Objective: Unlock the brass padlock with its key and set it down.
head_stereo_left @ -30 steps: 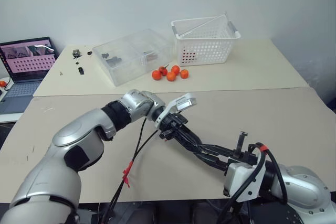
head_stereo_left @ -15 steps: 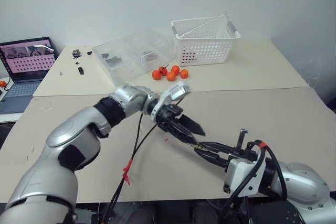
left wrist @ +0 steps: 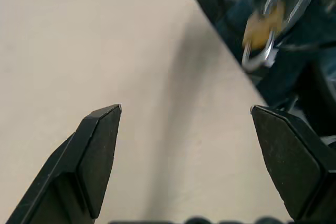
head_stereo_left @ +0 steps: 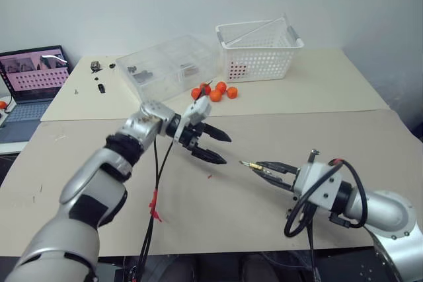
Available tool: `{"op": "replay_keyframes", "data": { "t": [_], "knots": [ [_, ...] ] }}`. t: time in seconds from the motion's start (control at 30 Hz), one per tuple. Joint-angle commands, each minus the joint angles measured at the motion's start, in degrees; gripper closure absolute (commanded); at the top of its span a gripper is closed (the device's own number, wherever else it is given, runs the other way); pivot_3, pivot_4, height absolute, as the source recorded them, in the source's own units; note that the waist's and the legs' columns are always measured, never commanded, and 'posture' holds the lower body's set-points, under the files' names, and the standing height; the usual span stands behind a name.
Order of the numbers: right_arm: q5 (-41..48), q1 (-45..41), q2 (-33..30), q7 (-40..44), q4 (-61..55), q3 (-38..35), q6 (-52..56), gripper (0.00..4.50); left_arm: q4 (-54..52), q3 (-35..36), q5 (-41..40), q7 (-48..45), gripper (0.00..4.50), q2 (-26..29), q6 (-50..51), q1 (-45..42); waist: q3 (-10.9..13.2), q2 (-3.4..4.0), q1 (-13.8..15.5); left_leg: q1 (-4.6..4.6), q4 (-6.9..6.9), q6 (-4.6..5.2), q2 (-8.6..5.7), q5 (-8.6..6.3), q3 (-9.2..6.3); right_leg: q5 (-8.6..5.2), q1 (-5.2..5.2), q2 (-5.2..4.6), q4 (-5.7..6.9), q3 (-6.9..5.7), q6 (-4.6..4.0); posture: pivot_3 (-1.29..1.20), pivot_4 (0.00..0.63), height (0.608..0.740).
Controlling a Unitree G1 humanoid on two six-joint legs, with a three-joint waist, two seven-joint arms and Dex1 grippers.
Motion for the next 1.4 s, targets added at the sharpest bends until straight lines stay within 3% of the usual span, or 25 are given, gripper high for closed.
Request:
{"op": "replay_keyframes", "data": {
  "t": [0.03,0.33,0.77,0.87,1.13,1.17,1.4],
  "knots": [
    [8.46,-3.73,-0.32,-1.86,-2.74,-2.55,9.33,4.41,-6.68,9.29,2.66,7.82,0.32,-2.23,-4.00,1.85,0.02,-0.04,0.32,-0.04,0.00,0.00,-0.01,0.00,0.00,0.01,-0.01,-0.02,-0.02,-0.01,0.01,0.00,0.150,0.740],
    [20.06,-6.98,-0.49,-5.31,-0.80,-3.54,22.71,4.41,-21.98,17.23,6.62,11.08,0.32,-0.89,-0.79,8.52,-0.02,0.02,0.44,0.05,-0.05,0.00,0.00,0.00,0.01,0.01,-0.01,-0.02,0.03,0.06,0.02,0.00,0.150,0.740],
    [17.76,-12.87,-2.45,-0.75,11.98,-1.73,18.09,4.41,-37.81,23.15,2.20,9.18,0.32,6.45,18.27,16.00,-0.05,0.07,-0.36,0.13,-0.03,-0.01,0.05,0.00,0.03,0.04,-0.02,0.09,0.08,0.03,0.01,0.00,0.150,0.740],
    [17.36,-15.56,-1.76,-0.19,13.93,-0.30,17.83,4.41,-41.07,23.64,1.10,8.35,1.05,7.60,21.46,18.03,-0.05,0.08,-0.35,0.12,-0.05,-0.01,0.06,0.00,0.02,0.05,-0.02,0.09,0.10,0.05,-0.01,0.00,0.150,0.740],
    [16.58,-19.52,-0.15,-0.22,15.84,2.52,17.45,4.41,-44.41,24.36,0.08,8.36,4.22,7.12,24.92,19.76,-0.05,0.08,-0.14,0.11,-0.08,-0.02,0.05,0.00,0.03,0.07,-0.03,0.02,0.04,0.04,-0.04,0.00,0.150,0.740],
    [16.61,-19.95,0.13,-0.35,15.78,2.71,17.58,4.41,-44.30,24.09,0.48,8.40,4.45,6.88,24.68,19.91,-0.06,0.08,-0.13,0.11,-0.08,-0.02,0.05,0.00,0.03,0.07,-0.02,0.02,0.04,0.04,-0.04,0.00,0.150,0.740],
    [19.68,-22.14,1.79,-1.86,12.48,3.01,20.72,4.41,-43.06,22.82,2.37,7.89,4.45,5.12,23.51,19.65,-0.06,0.08,-0.20,0.10,-0.13,-0.02,0.07,0.00,0.02,0.08,-0.04,0.03,0.04,0.05,-0.05,0.00,0.150,0.740]
  ]
}}
